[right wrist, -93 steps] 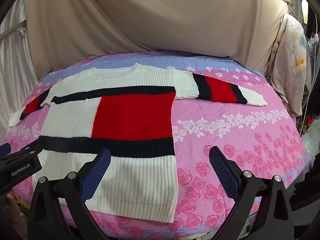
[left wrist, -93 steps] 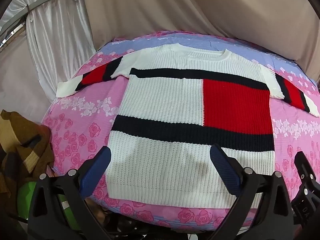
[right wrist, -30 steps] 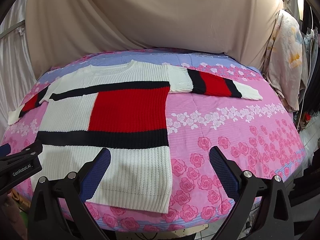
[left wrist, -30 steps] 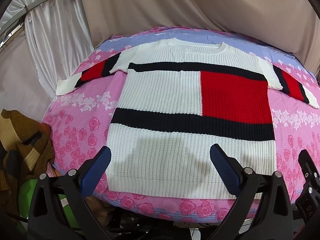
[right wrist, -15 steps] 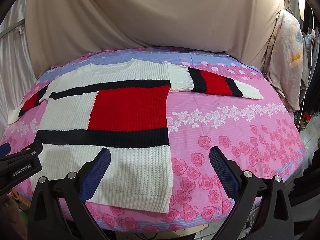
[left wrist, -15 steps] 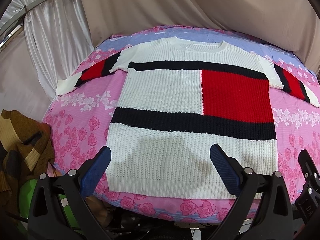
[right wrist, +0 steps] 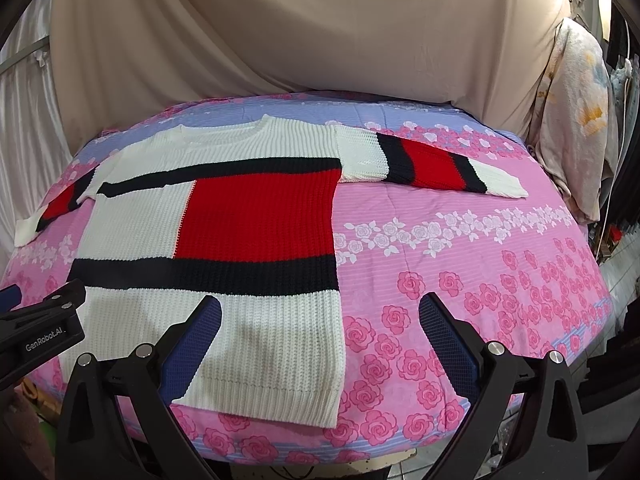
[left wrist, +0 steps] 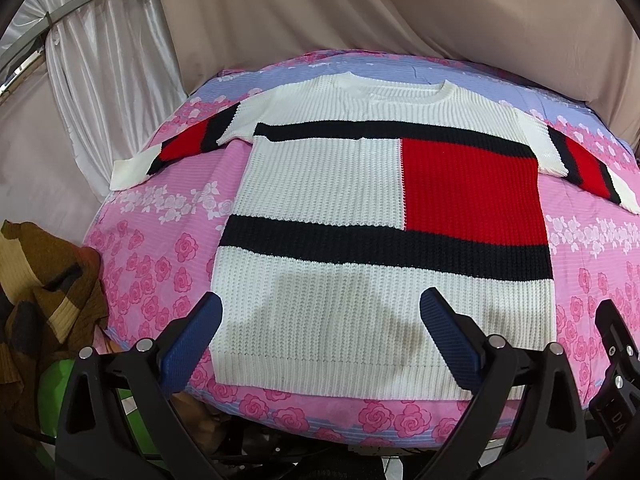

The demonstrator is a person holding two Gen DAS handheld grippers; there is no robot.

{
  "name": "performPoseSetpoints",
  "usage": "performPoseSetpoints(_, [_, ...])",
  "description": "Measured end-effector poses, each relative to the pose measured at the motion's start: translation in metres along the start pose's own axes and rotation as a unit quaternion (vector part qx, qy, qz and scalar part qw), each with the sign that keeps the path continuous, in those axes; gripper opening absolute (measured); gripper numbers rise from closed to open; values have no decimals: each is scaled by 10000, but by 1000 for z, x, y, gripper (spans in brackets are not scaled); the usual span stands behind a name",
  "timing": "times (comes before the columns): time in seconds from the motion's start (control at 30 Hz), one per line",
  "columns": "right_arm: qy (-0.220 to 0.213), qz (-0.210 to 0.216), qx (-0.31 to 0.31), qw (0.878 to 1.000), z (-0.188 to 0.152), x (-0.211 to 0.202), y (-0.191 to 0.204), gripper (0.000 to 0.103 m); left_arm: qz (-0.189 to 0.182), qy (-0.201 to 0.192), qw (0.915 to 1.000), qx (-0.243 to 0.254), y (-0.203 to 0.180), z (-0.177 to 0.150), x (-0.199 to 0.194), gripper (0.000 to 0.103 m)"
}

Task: Fold small clothes
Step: 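Move the right tool to the striped sleeve cuff and close on it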

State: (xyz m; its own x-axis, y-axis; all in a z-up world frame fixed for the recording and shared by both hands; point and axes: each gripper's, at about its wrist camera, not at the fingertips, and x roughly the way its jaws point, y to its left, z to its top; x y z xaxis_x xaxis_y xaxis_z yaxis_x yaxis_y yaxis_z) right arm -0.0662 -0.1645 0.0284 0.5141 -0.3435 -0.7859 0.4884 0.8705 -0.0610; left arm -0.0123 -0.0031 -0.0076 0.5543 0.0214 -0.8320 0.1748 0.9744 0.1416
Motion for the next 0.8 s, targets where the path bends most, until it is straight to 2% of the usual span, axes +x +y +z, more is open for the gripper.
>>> performPoseSetpoints(0.53, [100, 82, 52, 9999, 3, 11, -8, 97, -32, 15, 10000, 33, -10, 3, 7, 97])
performPoseSetpoints(0.67, [153, 333, 453, 9983, 0, 27, -43, 97, -228, 0, 9997, -36, -20, 6, 8, 97])
performPoseSetpoints(0.8, [214, 468, 1061, 9930, -13, 54, -106, 95, -549, 148, 9983, -147, -36, 11, 15, 97])
